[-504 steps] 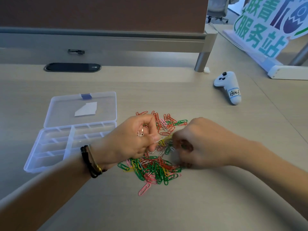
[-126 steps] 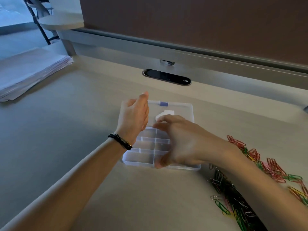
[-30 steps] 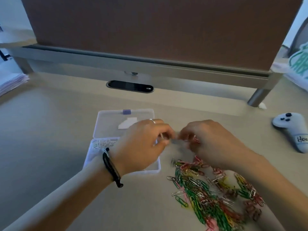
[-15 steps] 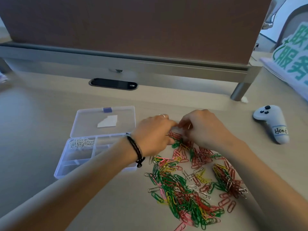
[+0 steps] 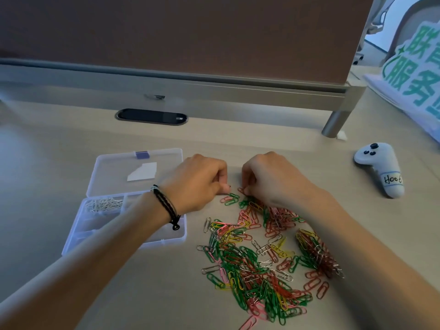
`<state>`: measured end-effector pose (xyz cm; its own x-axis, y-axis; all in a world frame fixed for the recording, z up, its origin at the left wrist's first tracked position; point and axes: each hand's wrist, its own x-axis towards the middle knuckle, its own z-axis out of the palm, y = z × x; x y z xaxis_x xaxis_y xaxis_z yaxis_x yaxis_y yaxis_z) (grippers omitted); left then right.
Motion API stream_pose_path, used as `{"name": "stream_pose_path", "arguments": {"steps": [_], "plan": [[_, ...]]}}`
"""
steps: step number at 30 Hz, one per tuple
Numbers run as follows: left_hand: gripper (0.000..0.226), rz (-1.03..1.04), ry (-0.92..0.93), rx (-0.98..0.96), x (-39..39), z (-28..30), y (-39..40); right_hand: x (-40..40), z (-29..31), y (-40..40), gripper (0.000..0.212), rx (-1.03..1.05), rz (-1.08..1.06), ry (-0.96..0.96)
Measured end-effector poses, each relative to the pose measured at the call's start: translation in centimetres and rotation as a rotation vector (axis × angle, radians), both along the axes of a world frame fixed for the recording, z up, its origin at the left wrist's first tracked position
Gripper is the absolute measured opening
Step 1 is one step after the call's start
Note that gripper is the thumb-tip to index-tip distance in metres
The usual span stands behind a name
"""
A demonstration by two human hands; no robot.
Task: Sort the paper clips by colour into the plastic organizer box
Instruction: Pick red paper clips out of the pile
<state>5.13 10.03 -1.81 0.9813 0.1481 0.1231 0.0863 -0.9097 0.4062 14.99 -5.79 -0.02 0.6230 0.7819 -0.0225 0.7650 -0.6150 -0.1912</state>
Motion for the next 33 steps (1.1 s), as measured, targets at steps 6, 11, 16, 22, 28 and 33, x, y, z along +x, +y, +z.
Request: {"name": "stream_pose_path", "arguments": {"steps": [6,11,16,22,28,33], "plan": [[0.005,0.041,0.039,-0.588,-1.0,0.3,0.3,-0.8,1.1,0.9,0.016,-0.114,0.044,-0.198],[0.011,0.116,0.074,-0.887,-1.4,1.3,0.1,-1.2,1.1,1.8,0.019,-0.126,0.031,-0.243],[0.024,0.177,0.083,-1.524,-1.5,1.9,-0.1,0.0,1.5,0.1,0.009,0.288,-0.191,0.525],[0.022,0.185,0.215,-1.581,-1.9,2.1,-0.7,-1.0,2.0,-1.9,0.022,0.816,-0.382,1.49],[0.032,0.188,0.082,-0.48,-2.2,1.1,-1.6,-2.0,1.6,-2.4,0.025,0.984,-0.535,1.83],[0.004,0.146,0.065,-0.152,-3.4,0.6,-2.4,-2.5,0.8,-1.9,0.033,0.636,-0.434,0.962]]}}
